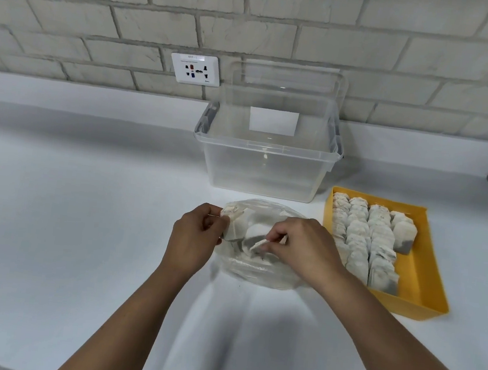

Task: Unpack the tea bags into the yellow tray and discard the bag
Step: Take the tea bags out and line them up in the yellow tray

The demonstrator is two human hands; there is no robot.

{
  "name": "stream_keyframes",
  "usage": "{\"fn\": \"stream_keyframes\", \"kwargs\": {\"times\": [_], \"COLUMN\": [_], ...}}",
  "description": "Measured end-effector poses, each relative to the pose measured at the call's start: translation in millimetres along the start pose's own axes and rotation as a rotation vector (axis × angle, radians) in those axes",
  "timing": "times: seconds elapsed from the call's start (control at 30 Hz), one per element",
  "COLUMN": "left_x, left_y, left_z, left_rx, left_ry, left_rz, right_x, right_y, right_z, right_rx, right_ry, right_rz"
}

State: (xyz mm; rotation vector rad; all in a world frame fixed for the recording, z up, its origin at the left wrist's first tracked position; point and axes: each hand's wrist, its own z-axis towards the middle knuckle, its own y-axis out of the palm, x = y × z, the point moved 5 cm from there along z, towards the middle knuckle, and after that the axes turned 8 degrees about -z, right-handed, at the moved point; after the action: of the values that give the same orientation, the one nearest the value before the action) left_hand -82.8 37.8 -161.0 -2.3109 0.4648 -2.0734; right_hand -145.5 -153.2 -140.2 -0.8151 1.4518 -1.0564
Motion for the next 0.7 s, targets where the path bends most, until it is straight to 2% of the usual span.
{"fn": "stream_keyframes", "kwargs": {"times": [0.2, 0.37, 0.53, 0.7], "left_x": [7.6, 10.5, 9.5, 1.1], "left_y": [13.9, 17.4, 17.0, 1.8], "left_z": [-8.9, -17.8, -15.4, -3.5], "left_rx": [-0.108, -0.158, -0.150, -0.015], "left_ry": [-0.026, -0.078, -0.059, -0.021], "left_rz": [-0.181, -0.284, -0.246, -0.183], "right_x": [-8.8, -15.4, -24.4, -15.8], "right_y": [-14.5, -11.5, -6.3, 4.3], "right_z": [1.5, 14.8, 22.5, 26.7], "right_rx": [0.014, 0.097, 0.102, 0.048], "right_ry": [0.030, 0.055, 0.040, 0.055], "right_rz": [0.373, 0.417, 0.424, 0.438]}}
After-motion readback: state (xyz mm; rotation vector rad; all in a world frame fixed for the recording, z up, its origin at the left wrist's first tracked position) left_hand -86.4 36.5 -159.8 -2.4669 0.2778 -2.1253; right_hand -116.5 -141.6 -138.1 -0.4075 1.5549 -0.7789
